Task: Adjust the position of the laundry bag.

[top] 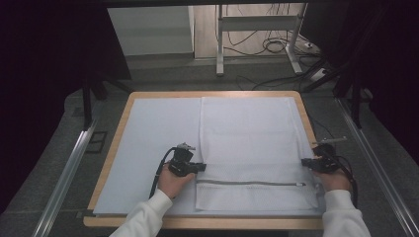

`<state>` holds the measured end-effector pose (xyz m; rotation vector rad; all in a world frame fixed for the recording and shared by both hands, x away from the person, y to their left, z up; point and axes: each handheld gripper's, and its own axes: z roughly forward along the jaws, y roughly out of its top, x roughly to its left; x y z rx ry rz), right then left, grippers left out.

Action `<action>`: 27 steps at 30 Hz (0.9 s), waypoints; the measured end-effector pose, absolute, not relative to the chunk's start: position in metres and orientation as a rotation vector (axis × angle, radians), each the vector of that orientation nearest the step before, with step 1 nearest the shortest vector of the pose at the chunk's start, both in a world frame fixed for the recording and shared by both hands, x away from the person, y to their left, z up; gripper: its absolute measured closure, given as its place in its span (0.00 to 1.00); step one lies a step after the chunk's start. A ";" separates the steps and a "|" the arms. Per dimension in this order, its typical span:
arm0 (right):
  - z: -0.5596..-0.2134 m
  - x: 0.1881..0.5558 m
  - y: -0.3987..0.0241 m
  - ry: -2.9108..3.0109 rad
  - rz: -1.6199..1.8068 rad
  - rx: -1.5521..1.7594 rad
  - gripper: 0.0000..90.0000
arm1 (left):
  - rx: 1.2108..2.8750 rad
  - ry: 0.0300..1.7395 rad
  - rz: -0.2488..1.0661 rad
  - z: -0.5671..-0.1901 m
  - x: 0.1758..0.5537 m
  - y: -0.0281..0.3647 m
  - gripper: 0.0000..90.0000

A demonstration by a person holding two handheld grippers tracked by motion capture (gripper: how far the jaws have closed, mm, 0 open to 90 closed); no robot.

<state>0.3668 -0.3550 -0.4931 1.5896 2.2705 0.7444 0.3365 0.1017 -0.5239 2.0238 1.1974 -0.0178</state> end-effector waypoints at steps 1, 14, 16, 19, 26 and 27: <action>-0.493 0.367 -0.354 2.271 0.748 1.587 0.97 | 2.018 1.201 -0.016 -0.523 0.337 0.104 0.99; -0.493 0.367 -0.348 2.275 0.749 1.572 0.97 | 2.012 1.210 -0.016 -0.523 0.336 0.109 0.99; -0.493 0.367 -0.347 2.279 0.753 1.572 0.97 | 2.008 1.210 -0.016 -0.522 0.336 0.111 0.99; -0.493 0.367 -0.346 2.282 0.752 1.564 0.97 | 2.006 1.214 -0.015 -0.522 0.335 0.113 0.99; -0.493 0.367 -0.341 2.285 0.763 1.553 0.97 | 2.001 1.222 -0.016 -0.523 0.335 0.117 0.99; -0.493 0.367 -0.341 2.285 0.763 1.553 0.97 | 2.000 1.224 -0.016 -0.523 0.335 0.118 0.99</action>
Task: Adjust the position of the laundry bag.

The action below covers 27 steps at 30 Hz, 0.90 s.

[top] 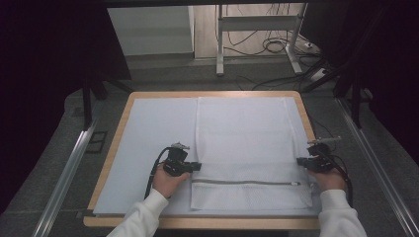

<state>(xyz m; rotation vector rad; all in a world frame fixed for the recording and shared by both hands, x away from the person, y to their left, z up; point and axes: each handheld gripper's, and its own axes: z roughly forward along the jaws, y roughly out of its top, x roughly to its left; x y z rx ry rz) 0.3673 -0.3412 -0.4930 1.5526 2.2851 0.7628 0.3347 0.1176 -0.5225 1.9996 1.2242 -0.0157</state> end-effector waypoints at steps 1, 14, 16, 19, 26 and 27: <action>-0.493 0.367 -0.341 2.285 0.767 1.549 0.97 | 1.998 1.225 -0.018 -0.523 0.334 0.119 0.99; -0.493 0.368 -0.325 2.317 0.817 1.518 0.97 | 1.972 1.254 -0.006 -0.521 0.329 0.137 0.99; -0.492 0.368 -0.322 2.317 0.824 1.517 0.97 | 1.966 1.259 -0.003 -0.521 0.330 0.140 0.99; -0.494 0.368 -0.319 2.322 0.826 1.514 0.97 | 1.965 1.262 -0.003 -0.520 0.329 0.142 0.99; -0.494 0.368 -0.315 2.327 0.837 1.507 0.97 | 1.953 1.272 0.004 -0.520 0.328 0.150 0.99; -0.494 0.368 -0.313 2.328 0.847 1.505 0.97 | 1.953 1.273 0.004 -0.520 0.327 0.152 0.99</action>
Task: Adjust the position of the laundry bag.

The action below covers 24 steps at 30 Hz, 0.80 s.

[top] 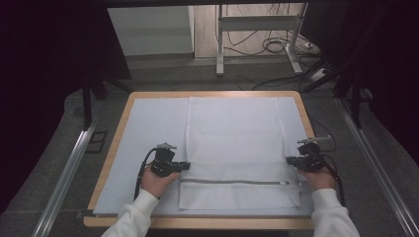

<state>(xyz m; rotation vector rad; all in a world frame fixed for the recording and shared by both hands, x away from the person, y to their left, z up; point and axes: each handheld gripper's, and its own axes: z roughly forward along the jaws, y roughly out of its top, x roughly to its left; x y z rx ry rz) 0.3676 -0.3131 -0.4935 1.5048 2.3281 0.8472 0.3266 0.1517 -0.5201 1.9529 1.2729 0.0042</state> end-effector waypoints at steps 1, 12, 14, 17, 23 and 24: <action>-0.493 0.368 -0.313 2.330 0.849 1.502 0.97 | 1.952 1.275 0.006 -0.520 0.326 0.152 0.99; -0.494 0.366 -0.302 2.350 0.866 1.480 0.97 | 1.947 1.289 0.022 -0.520 0.322 0.166 0.99; -0.494 0.366 -0.301 2.352 0.874 1.480 0.97 | 1.947 1.290 0.021 -0.520 0.322 0.167 0.99; -0.495 0.366 -0.299 2.354 0.871 1.473 0.97 | 1.945 1.292 0.023 -0.520 0.322 0.170 0.99; -0.496 0.367 -0.289 2.365 0.873 1.454 0.97 | 1.930 1.313 0.030 -0.520 0.322 0.179 0.99; -0.496 0.367 -0.288 2.367 0.879 1.450 0.97 | 1.930 1.313 0.030 -0.520 0.322 0.179 0.99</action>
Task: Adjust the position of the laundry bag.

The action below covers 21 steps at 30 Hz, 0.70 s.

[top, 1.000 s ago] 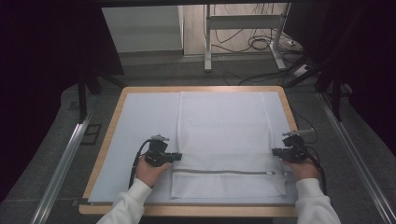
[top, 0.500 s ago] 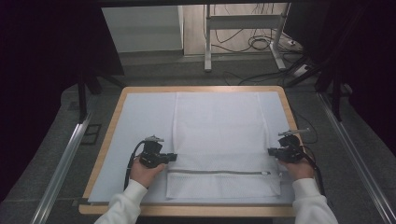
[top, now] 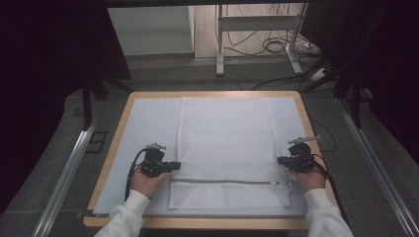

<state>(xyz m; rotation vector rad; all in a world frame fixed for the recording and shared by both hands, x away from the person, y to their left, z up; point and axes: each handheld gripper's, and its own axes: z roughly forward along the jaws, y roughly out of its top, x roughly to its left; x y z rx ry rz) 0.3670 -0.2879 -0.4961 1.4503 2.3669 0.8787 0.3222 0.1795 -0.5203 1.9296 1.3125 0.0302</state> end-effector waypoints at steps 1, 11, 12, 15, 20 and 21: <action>-0.496 0.367 -0.287 2.369 0.883 1.450 0.97 | 1.931 1.316 0.030 -0.521 0.322 0.182 0.99; -0.497 0.366 -0.278 2.386 0.896 1.427 0.97 | 1.926 1.329 0.034 -0.522 0.320 0.192 0.99; -0.497 0.366 -0.278 2.386 0.896 1.427 0.97 | 1.929 1.330 0.036 -0.522 0.319 0.194 0.99; -0.498 0.366 -0.274 2.393 0.905 1.421 0.97 | 1.922 1.335 0.037 -0.523 0.319 0.198 0.99; -0.497 0.364 -0.267 2.400 0.900 1.401 0.97 | 1.924 1.344 0.041 -0.524 0.317 0.202 0.99; -0.498 0.365 -0.265 2.402 0.901 1.399 0.97 | 1.919 1.349 0.042 -0.524 0.317 0.205 0.99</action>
